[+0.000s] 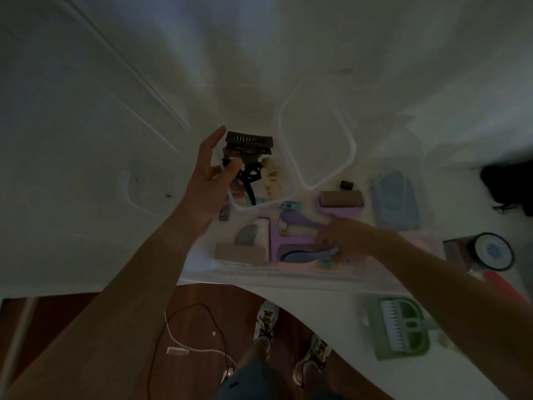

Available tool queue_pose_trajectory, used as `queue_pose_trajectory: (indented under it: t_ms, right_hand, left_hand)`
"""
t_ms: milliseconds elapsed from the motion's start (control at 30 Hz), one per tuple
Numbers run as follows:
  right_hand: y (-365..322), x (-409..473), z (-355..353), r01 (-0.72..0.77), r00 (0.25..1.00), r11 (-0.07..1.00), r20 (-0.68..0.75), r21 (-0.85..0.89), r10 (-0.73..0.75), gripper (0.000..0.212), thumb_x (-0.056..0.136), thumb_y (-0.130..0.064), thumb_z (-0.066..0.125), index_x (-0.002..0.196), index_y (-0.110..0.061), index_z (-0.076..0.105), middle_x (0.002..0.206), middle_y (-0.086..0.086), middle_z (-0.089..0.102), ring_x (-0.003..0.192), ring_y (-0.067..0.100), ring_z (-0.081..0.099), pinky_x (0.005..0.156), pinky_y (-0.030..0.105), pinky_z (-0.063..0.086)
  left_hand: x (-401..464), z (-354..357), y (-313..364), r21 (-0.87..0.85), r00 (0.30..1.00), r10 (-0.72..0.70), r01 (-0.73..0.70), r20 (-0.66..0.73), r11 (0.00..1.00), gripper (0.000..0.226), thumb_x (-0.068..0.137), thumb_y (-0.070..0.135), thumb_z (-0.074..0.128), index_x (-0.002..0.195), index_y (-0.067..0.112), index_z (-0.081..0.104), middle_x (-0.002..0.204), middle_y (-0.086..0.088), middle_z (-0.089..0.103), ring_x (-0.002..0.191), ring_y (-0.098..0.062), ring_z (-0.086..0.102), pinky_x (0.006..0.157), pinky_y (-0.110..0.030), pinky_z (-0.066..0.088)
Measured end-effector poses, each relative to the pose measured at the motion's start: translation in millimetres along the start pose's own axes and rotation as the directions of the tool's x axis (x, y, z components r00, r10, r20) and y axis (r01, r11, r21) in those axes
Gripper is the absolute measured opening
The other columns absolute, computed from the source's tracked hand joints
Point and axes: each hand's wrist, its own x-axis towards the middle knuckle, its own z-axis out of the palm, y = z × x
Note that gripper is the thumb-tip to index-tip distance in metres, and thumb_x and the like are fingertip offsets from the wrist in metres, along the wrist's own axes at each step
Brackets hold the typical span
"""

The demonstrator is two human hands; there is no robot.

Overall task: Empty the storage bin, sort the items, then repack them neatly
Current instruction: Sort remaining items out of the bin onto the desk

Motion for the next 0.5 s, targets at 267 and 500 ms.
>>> queue_pose_trajectory:
  t_ms: [267,500]
  right_hand:
    - [5,9,14,-0.09,0.996,0.989,0.005,-0.115,0.091,0.033,0.081,-0.026,0.068,0.113,-0.017,0.068,0.115,0.006,0.067,0.107,0.027,0.064,0.088,0.032,0.052]
    - [29,5,5,-0.222,0.901,0.974,-0.372,0.045,0.222,0.03,0.089,-0.018,0.061,0.117,-0.018,0.069,0.118,0.008,0.068,0.109,0.03,0.063,0.087,0.032,0.049]
  left_hand:
    - [-3,-2,-1,-0.022,1.0,-0.011,0.011,0.012,1.0,0.056,0.101,0.017,0.054,0.144,0.047,0.035,0.117,-0.022,0.067,0.106,-0.04,0.067,0.09,-0.064,0.051]
    - [-4,-7,10,-0.008,1.0,-0.02,0.02,0.012,1.0,0.055,0.101,0.019,0.054,0.142,0.05,0.035,0.116,-0.022,0.068,0.104,-0.042,0.067,0.092,-0.062,0.051]
